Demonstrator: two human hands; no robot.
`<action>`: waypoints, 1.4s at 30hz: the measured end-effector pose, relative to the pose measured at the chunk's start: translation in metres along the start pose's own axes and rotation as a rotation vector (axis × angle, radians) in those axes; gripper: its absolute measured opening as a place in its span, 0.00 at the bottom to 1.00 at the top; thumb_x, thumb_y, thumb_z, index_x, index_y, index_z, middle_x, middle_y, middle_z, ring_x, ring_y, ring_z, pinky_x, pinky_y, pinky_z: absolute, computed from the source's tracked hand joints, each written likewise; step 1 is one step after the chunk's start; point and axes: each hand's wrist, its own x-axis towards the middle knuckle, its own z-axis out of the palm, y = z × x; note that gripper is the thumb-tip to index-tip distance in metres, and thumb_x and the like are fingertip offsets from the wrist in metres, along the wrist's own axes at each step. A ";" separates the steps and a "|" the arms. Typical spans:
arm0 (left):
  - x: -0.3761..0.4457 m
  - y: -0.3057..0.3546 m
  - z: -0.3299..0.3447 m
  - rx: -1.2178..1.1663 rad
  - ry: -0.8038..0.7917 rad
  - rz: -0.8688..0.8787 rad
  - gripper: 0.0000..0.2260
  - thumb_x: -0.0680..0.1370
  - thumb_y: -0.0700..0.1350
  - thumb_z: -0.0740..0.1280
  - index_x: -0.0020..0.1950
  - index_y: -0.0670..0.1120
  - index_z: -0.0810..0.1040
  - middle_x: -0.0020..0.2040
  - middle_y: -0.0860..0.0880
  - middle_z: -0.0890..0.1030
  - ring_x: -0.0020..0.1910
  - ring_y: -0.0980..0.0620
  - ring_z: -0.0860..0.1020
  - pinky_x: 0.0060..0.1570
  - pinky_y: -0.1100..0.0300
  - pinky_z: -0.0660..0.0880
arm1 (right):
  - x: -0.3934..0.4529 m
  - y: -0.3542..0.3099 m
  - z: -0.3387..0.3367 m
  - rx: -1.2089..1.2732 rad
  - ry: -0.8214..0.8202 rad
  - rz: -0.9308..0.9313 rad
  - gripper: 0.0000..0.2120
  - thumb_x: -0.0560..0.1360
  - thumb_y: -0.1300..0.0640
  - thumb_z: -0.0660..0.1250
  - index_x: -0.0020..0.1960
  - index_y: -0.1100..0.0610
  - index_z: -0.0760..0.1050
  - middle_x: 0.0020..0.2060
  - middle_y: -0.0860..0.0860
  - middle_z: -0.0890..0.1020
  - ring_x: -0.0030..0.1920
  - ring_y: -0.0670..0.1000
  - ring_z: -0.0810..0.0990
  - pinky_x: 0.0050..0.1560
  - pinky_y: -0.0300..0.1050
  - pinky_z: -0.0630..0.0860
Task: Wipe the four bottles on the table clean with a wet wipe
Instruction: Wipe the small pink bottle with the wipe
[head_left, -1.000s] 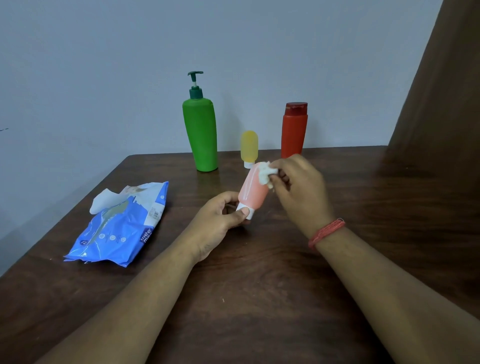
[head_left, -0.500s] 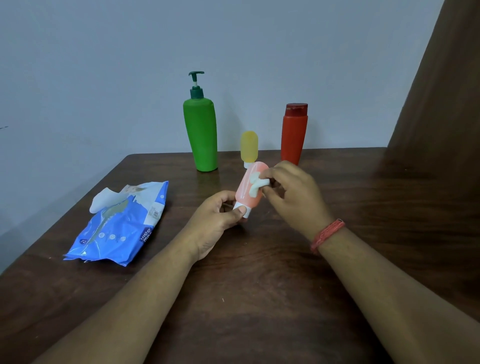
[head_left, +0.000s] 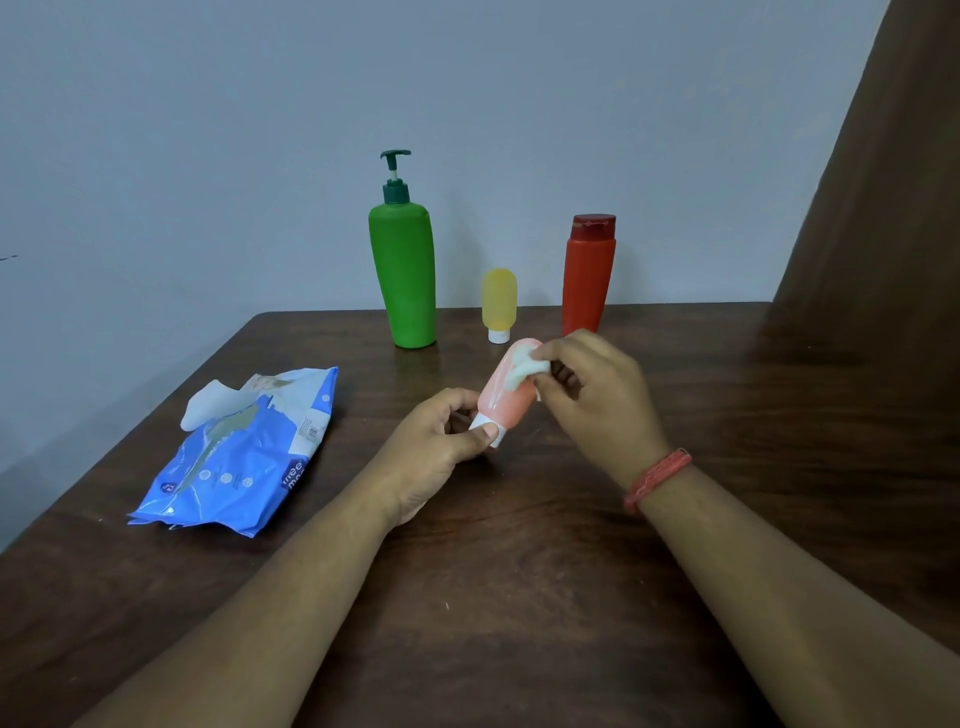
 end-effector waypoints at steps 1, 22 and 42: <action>0.000 0.000 0.000 -0.007 0.003 0.000 0.14 0.71 0.48 0.72 0.56 0.51 0.82 0.50 0.46 0.82 0.53 0.45 0.78 0.66 0.39 0.72 | 0.000 -0.001 0.001 -0.034 -0.041 -0.038 0.08 0.76 0.59 0.71 0.55 0.56 0.81 0.48 0.49 0.80 0.44 0.45 0.77 0.45 0.42 0.78; 0.003 -0.001 0.003 0.061 0.187 0.049 0.10 0.73 0.46 0.75 0.52 0.51 0.78 0.51 0.45 0.83 0.54 0.40 0.80 0.59 0.40 0.77 | 0.002 -0.009 0.001 -0.179 -0.079 -0.095 0.10 0.75 0.59 0.71 0.56 0.55 0.82 0.49 0.49 0.80 0.47 0.50 0.78 0.45 0.46 0.78; 0.008 -0.002 0.005 -0.255 0.304 0.014 0.05 0.77 0.35 0.71 0.51 0.42 0.80 0.49 0.42 0.83 0.50 0.46 0.84 0.55 0.51 0.81 | 0.001 -0.016 -0.001 -0.159 -0.326 -0.237 0.08 0.75 0.58 0.70 0.54 0.55 0.82 0.47 0.48 0.79 0.44 0.49 0.78 0.41 0.43 0.75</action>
